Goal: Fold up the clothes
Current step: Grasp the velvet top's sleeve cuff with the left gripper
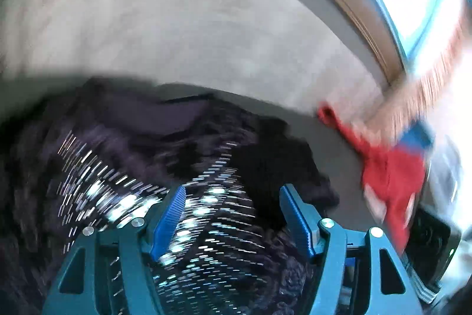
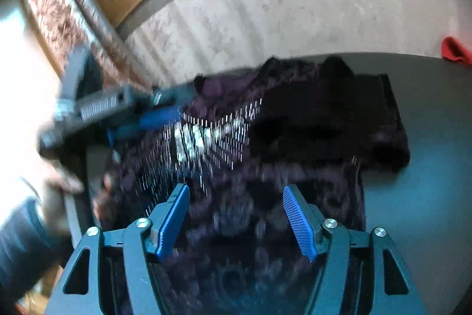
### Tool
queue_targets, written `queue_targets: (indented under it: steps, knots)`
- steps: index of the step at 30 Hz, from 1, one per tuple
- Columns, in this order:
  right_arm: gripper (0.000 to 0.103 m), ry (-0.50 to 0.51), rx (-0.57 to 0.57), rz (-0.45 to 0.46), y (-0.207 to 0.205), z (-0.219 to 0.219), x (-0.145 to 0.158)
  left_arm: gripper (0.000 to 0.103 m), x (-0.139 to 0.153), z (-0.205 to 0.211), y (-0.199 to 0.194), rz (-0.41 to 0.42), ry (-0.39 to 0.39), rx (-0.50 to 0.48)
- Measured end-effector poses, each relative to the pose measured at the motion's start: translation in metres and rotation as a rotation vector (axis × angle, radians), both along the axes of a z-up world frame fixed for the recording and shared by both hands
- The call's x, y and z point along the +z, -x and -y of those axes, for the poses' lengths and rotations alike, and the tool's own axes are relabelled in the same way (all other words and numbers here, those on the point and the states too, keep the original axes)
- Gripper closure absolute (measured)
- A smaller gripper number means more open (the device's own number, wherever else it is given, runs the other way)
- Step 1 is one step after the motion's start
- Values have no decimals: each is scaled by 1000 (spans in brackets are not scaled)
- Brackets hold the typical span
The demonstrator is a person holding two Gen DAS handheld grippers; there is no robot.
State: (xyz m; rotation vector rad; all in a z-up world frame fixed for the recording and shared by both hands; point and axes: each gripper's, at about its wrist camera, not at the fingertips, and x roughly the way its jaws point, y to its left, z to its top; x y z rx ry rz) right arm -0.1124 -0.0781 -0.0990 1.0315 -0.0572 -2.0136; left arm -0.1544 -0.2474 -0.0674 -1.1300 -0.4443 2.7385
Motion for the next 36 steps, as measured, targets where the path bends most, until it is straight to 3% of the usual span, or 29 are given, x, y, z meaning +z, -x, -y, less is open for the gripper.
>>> queue_targets:
  steps: [4,8,16,17,18,19,22,24,26,29,36]
  knots:
    - [32,82,-23,82,3,-15,-15,35,9,-55,25,17,197,-151]
    - [32,167,-28,143,11,-27,-19,35,-7,-103,49,94,399,-312]
    - [28,215,-18,160,12,-30,-21,35,-36,-141,78,177,603,-407]
    - [28,218,-17,160,12,-30,-21,35,-36,-140,81,178,596,-392]
    - [28,220,-17,161,12,-29,-21,36,-36,-137,84,180,579,-373]
    - [27,222,-16,161,12,-29,-21,50,-36,-134,87,182,562,-354]
    - [27,228,-15,162,12,-29,-21,84,-22,-96,88,157,354,-229]
    - [27,228,-14,162,11,-29,-20,97,-12,-70,88,138,207,-142]
    - [27,224,-14,160,11,-28,-20,98,-2,-43,88,119,60,-55]
    - [27,218,-14,158,10,-26,-19,98,20,6,65,14,-124,60]
    - [24,194,-9,146,6,-16,-16,98,-15,82,-4,22,-283,238]
